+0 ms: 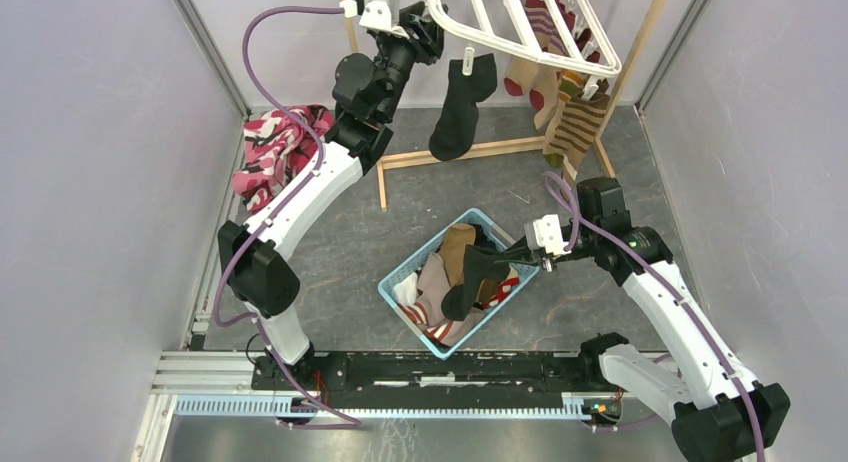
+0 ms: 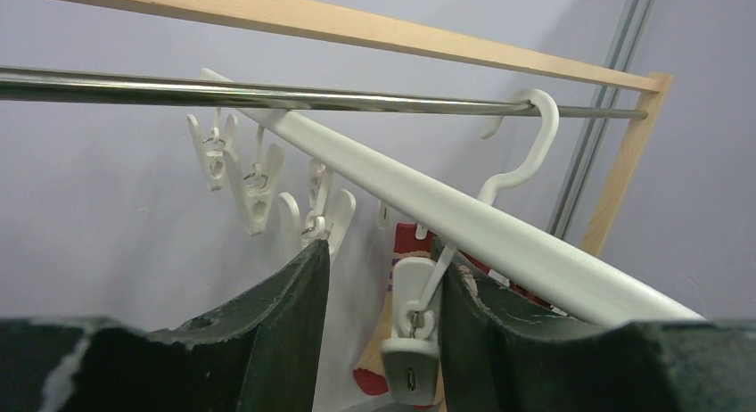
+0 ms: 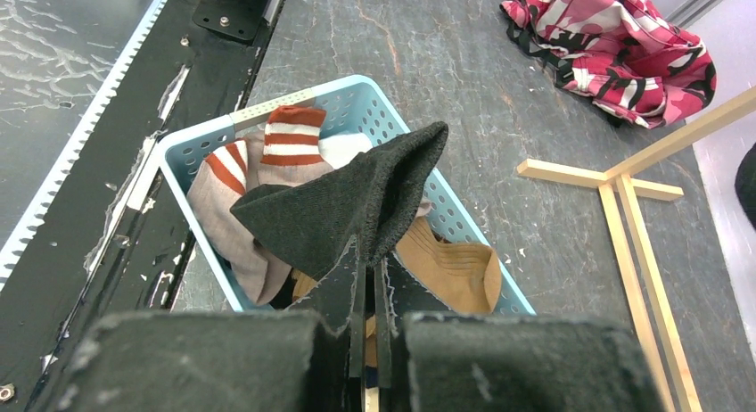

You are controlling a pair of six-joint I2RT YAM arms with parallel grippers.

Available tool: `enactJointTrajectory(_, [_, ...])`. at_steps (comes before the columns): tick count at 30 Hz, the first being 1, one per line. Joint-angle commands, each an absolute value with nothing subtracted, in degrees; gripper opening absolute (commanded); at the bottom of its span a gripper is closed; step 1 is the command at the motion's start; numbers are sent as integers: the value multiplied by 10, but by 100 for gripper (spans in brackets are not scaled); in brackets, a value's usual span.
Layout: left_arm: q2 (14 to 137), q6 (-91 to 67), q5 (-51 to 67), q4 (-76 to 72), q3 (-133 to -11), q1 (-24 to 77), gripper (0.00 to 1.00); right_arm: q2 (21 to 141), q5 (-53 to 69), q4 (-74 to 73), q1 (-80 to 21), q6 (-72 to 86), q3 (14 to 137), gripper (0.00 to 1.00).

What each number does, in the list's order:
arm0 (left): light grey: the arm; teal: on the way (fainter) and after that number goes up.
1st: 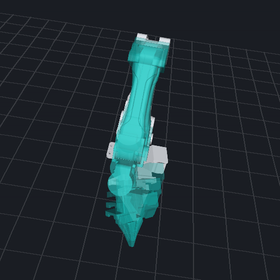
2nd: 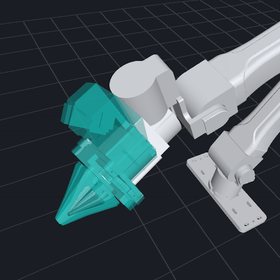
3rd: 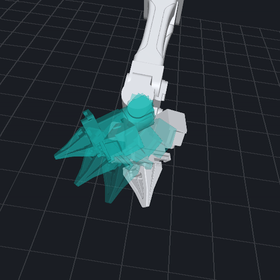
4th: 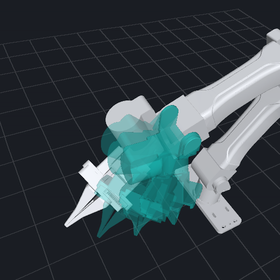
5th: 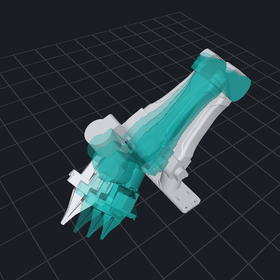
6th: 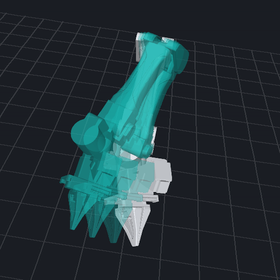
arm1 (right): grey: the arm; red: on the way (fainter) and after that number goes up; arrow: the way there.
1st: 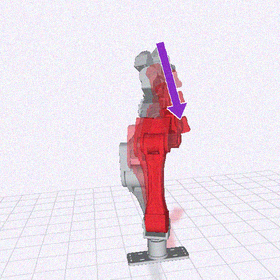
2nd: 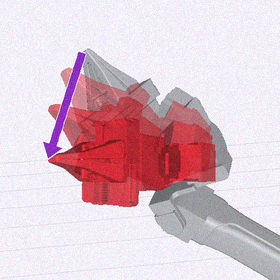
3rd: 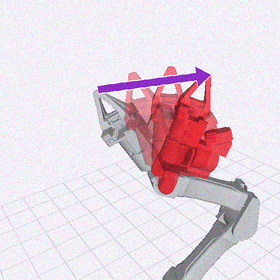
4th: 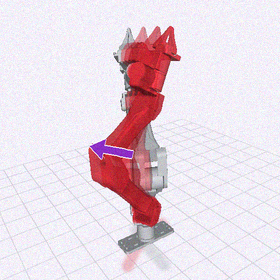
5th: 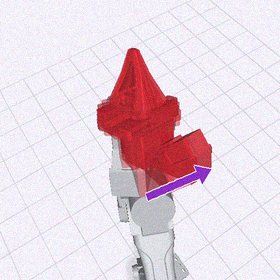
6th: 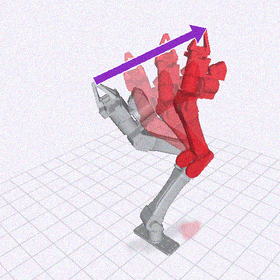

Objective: Clip the socks to the hanger
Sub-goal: Rotate the hanger at the clothesline.

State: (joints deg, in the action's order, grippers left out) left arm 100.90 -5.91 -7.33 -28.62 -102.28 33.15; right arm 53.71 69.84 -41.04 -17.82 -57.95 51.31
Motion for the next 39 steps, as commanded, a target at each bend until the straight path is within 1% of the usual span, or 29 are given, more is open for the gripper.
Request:
enactJointTrajectory(1, [1000, -36, -83, -319, -1035, 333, 51, 537, 705, -411, -177, -588, 536, 0])
enactJointTrajectory(5, [996, -39, -74, -324, -1029, 333, 46, 536, 704, -411, -176, -587, 536, 0])
enactJointTrajectory(8, [990, -40, -61, -324, -1025, 334, 40, 537, 704, -412, -177, -589, 536, 0])
enactJointTrajectory(9, [987, -40, -57, -324, -1023, 334, 35, 536, 703, -412, -176, -589, 536, 0])
enactJointTrajectory(13, [972, -52, -49, -324, -1010, 335, 29, 537, 703, -412, -177, -588, 536, 0])
enactJointTrajectory(22, [952, -127, -23, -280, -1015, 335, 28, 538, 701, -412, -177, -587, 537, 0])
enactJointTrajectory(29, [947, -184, -20, -239, -1042, 331, 28, 536, 701, -412, -176, -586, 538, 0])
enactJointTrajectory(39, [958, -301, 16, -208, -1082, 310, 27, 535, 695, -398, -176, -564, 536, 0])
